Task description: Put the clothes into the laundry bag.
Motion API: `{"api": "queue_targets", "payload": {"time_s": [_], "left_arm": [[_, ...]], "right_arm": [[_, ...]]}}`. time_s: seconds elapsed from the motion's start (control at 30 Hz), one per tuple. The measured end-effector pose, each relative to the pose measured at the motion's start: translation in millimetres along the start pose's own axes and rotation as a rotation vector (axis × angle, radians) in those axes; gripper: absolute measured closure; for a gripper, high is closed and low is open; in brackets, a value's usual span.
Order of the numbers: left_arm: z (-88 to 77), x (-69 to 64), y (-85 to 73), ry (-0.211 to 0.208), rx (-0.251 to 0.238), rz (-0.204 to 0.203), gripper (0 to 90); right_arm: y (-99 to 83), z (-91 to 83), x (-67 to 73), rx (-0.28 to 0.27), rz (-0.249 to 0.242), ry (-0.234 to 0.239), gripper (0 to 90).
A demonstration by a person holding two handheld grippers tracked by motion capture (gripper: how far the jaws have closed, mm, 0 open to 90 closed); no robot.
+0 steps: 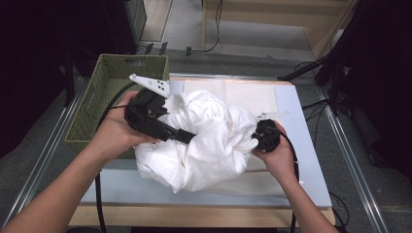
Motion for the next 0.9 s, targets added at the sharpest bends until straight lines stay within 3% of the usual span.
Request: {"api": "queue_targets", "payload": {"time_s": [0.07, 0.17, 0.27, 0.63, 0.9], "left_arm": [[5.9, -1.2, -3.8, -0.009, 0.008, 0.004, 58.9], [17.5, -3.8, -11.1, -0.039, -0.006, -0.024, 58.8], [29.9, -7.5, -13.8, -0.031, 0.011, 0.006, 58.6], [72.7, 14.8, -60.7, -0.028, 0.059, -0.068, 58.3], [98.6, 18.5, -74.1, -0.036, 0.059, -0.089, 58.0]], "right_arm": [[0.9, -1.7, -1.2, -0.006, 0.007, 0.004, 87.5], [1.4, -4.3, -2.8, -0.013, 0.008, 0.001, 87.5], [3.3, -6.1, -2.8, -0.017, 0.008, 0.001, 87.5], [4.1, -8.5, -2.2, -0.02, 0.006, 0.004, 87.5], [6.7, -10.9, 2.8, -0.027, -0.008, -0.003, 87.5]]}}
Point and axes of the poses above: each handheld gripper's, and its own axes: z roughly forward along the jaws, y roughly out of its top, x roughly to its left, the point moved 2 cm from there along z, roughly forward along the jaws, and after that the axes turned 1 degree about -y, right-handed, at the moved point
